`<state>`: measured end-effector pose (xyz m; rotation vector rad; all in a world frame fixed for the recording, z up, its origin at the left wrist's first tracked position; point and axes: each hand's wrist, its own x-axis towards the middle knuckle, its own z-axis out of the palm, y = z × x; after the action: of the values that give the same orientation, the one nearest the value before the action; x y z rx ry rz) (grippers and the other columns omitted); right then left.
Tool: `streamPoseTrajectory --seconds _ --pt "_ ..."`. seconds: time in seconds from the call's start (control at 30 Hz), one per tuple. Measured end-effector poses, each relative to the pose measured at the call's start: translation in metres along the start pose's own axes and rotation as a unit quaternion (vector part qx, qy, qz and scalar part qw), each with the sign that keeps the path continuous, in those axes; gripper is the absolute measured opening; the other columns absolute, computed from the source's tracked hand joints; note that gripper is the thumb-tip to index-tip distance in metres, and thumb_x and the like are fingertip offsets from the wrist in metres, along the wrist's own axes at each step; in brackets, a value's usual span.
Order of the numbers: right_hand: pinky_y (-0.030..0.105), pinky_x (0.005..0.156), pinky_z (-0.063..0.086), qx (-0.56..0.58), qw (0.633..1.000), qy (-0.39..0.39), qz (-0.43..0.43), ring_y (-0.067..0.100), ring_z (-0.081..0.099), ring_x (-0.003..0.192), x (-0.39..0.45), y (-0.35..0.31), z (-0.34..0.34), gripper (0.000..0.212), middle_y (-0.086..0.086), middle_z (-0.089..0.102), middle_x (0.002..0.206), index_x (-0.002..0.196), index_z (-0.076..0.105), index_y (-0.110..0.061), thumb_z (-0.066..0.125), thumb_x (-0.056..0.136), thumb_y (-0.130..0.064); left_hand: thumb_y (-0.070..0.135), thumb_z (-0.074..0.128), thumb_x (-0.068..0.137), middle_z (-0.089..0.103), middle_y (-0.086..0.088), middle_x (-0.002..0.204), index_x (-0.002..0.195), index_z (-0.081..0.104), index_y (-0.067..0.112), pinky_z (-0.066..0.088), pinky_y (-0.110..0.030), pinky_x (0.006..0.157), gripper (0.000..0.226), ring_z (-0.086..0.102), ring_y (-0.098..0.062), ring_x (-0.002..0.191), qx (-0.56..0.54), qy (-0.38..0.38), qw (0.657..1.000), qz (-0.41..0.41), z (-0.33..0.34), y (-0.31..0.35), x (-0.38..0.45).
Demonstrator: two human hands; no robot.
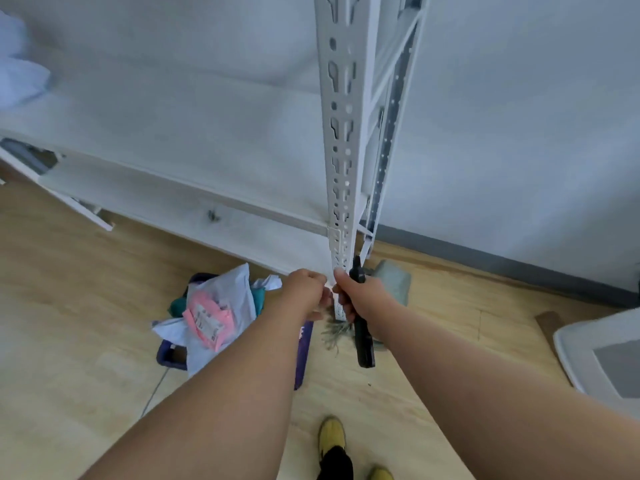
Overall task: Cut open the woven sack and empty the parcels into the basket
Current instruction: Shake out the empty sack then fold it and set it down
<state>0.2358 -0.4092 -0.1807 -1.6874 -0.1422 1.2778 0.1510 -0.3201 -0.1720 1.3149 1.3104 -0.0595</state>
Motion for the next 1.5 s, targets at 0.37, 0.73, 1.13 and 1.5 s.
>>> streamPoseTrajectory --seconds 0.37,0.73,1.13,1.5 --pt "0.023 0.043 0.042 0.034 0.993 -0.063 -0.097 0.018 0.052 0.054 -0.064 -0.11 0.057 0.026 0.006 0.058 0.073 0.09 0.058 -0.008 0.057 0.093 -0.034 0.038 0.054 0.095 0.069 -0.007 0.099 0.105 0.067 0.01 0.055 -0.046 0.089 0.033 0.069 -0.026 0.091 -0.074 -0.107 0.99 0.062 -0.072 0.043 -0.086" --pt "0.041 0.097 0.047 0.035 0.991 0.06 -0.112 0.025 0.056 0.09 -0.008 -0.166 0.12 0.021 0.009 0.057 0.098 0.09 0.058 -0.013 0.058 0.089 -0.033 0.01 0.068 0.088 0.068 -0.015 0.11 0.122 0.057 0.006 0.06 -0.038 0.076 0.036 0.067 -0.028 0.1 0.002 -0.154 0.974 0.167 -0.158 0.084 -0.04" --pt "0.034 0.062 0.059 0.05 0.98 0.165 0.097 0.022 0.06 0.061 0.037 -0.138 0.163 0.018 0.015 0.064 0.079 0.1 0.064 -0.001 0.065 0.083 -0.007 -0.014 0.053 0.081 0.07 -0.014 0.109 0.116 0.066 0.006 0.054 -0.034 0.093 0.042 0.067 -0.025 0.102 0.056 -0.25 0.96 0.118 -0.178 0.09 0.062" --pt "0.046 0.073 0.06 0.023 0.959 0.274 0.069 0.033 0.067 0.062 0.1 -0.127 0.137 0.02 0.011 0.06 0.063 0.069 0.057 -0.007 0.074 0.076 -0.016 -0.003 0.054 0.09 0.068 0.005 0.119 0.13 0.058 0.021 0.049 -0.03 0.093 0.047 0.059 -0.013 0.114 0.069 -0.28 0.953 0.098 -0.169 0.09 0.099"
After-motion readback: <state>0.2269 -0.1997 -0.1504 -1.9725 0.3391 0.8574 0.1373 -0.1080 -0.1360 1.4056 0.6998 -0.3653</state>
